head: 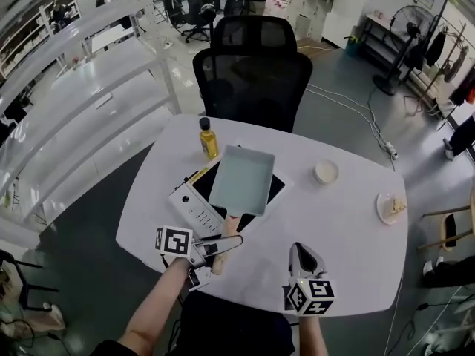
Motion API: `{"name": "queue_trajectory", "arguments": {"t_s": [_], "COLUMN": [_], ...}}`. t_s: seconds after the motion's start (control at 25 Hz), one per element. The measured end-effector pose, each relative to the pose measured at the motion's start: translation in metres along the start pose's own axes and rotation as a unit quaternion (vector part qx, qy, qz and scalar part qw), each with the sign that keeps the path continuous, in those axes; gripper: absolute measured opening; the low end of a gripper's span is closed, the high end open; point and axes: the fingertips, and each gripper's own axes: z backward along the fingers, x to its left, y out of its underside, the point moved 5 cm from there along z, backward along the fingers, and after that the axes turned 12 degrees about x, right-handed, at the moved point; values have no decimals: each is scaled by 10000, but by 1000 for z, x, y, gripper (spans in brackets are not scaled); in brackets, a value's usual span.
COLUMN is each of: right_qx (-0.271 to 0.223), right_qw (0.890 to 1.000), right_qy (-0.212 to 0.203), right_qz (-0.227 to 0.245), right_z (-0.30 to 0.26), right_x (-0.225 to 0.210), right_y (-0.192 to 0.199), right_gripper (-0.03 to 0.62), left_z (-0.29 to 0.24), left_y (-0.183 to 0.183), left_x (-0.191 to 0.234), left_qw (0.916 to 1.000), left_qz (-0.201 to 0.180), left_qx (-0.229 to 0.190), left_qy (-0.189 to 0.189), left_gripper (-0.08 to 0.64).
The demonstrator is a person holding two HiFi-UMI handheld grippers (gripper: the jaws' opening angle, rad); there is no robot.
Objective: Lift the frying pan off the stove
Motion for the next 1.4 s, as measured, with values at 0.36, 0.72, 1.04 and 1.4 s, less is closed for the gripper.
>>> {"name": "queue_trajectory", "arguments": {"t_s": [0.36, 0.72, 1.04, 1.4], "right_qx": [166, 208, 244, 146], "right_qw": [9994, 9987, 9983, 9989], "right_qy": [148, 183, 216, 190], "right_qz": [-273, -439, -487, -409], "right_z": [-13, -25, -25, -21], "right_x": [-5, -4, -2, 5], "right_y": [-2, -2, 1, 2], "right_gripper": [5, 5, 5, 5], "left_z": [-15, -17, -20, -16], "left_y": [-2, 1, -1, -5], "left_x": [-2, 5, 2, -4], "left_qw": [9953, 9973, 9960, 9954], "left_qz": [702, 372, 132, 25], "left_qx": [148, 546, 884, 927], "left_qy": [656, 324, 33, -244], "left_gripper": [270, 183, 181, 184]}}
